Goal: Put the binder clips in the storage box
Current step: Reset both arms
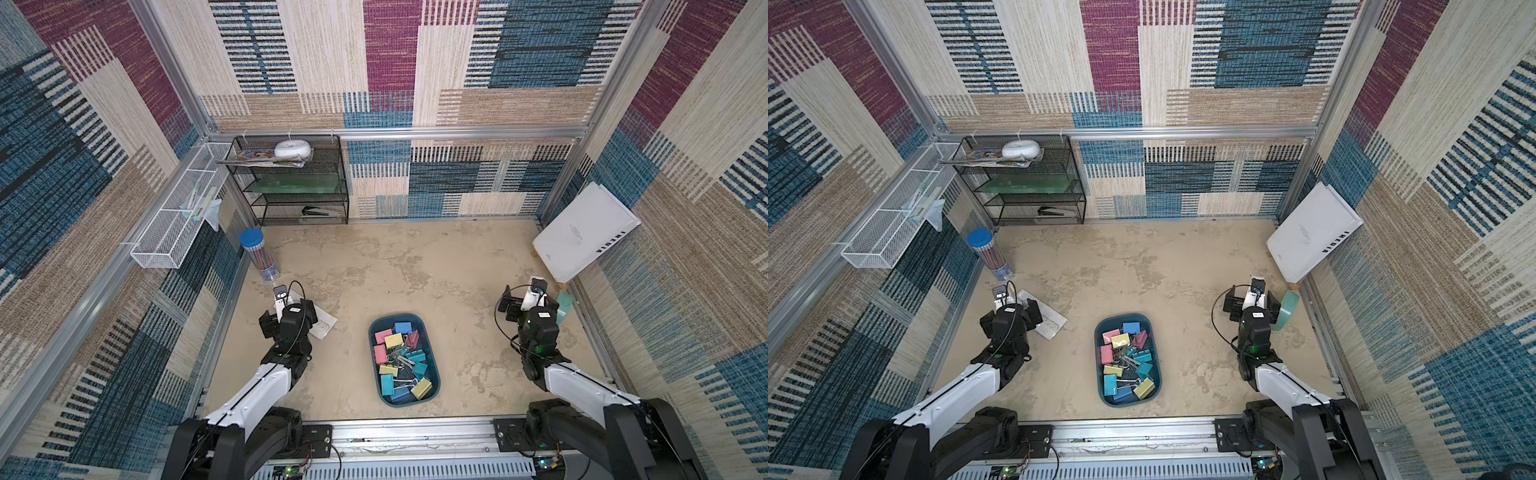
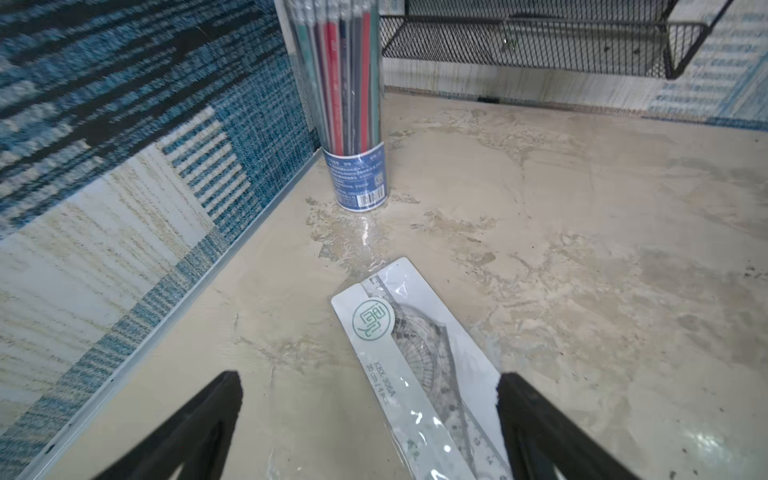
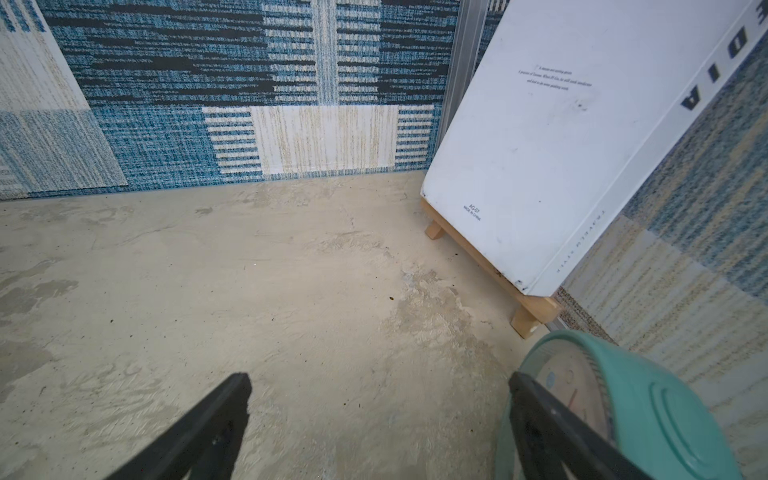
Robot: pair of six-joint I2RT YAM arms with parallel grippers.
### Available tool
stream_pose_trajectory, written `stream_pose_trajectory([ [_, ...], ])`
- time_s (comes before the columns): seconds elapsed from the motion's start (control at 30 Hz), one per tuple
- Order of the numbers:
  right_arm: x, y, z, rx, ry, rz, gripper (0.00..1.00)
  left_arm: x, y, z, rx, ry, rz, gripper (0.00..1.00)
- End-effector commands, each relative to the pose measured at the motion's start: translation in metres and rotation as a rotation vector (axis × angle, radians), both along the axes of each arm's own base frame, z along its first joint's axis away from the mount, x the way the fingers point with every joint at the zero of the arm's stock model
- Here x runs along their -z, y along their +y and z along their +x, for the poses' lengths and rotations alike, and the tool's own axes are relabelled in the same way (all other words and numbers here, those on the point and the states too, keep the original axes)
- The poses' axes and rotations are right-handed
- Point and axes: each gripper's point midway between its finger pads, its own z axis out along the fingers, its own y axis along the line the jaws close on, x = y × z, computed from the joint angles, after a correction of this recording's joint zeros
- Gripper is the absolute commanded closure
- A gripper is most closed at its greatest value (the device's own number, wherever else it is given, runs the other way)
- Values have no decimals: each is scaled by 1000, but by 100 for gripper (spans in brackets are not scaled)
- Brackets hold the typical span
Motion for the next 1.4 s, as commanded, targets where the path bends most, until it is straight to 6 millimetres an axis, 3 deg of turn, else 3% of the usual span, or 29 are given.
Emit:
stream_pose_trajectory([
  [0.0, -34, 5, 8, -59, -182, 9, 0, -21, -10, 26, 90, -132, 45, 1],
  [0.1, -22, 12, 17, -104, -150, -31, 0, -18, -7, 30, 102, -168, 85, 0],
  [0.3, -2, 11, 15, -112, -179, -45, 0, 3, -5, 50, 192, -200, -45, 0],
  [0.33, -3, 11, 19, -111, -193, -52, 0, 13, -13, 54, 241, -157, -55, 0],
  [0.43, 10, 2, 39, -78, -98, -15, 0, 24, -13, 75, 242, -53, -69, 0],
  [1.37, 16, -3, 45, -91, -56, 26, 0, 25, -15, 73, 250, -46, -70, 0],
])
